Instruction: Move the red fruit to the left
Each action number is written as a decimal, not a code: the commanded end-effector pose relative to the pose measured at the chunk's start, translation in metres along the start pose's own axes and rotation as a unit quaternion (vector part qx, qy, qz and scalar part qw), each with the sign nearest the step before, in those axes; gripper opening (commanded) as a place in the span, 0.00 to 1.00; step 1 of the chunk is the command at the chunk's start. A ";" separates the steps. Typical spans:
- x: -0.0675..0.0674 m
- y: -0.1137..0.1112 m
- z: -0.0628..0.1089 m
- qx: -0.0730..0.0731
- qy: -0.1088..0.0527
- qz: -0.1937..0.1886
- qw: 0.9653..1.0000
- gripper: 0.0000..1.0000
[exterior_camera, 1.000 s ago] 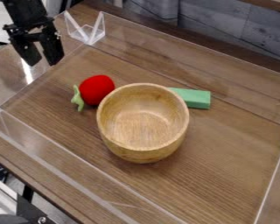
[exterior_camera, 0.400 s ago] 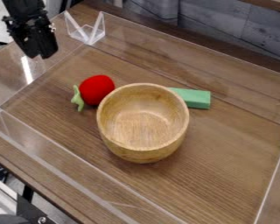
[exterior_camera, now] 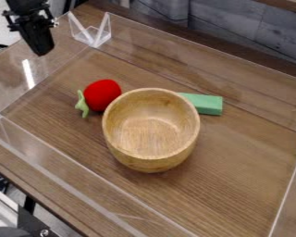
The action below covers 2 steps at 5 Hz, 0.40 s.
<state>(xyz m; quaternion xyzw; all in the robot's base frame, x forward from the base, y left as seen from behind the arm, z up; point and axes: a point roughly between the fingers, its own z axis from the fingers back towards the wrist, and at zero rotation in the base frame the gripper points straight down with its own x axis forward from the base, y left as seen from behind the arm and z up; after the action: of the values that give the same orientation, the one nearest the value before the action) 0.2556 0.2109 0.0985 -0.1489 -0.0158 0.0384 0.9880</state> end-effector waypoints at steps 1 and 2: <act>0.010 -0.005 0.017 0.015 -0.013 -0.015 1.000 1.00; 0.016 -0.005 0.008 0.009 -0.008 -0.018 1.000 1.00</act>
<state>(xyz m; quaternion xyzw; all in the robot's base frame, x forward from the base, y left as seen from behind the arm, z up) 0.2649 0.2043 0.0904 -0.1625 -0.0012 0.0279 0.9863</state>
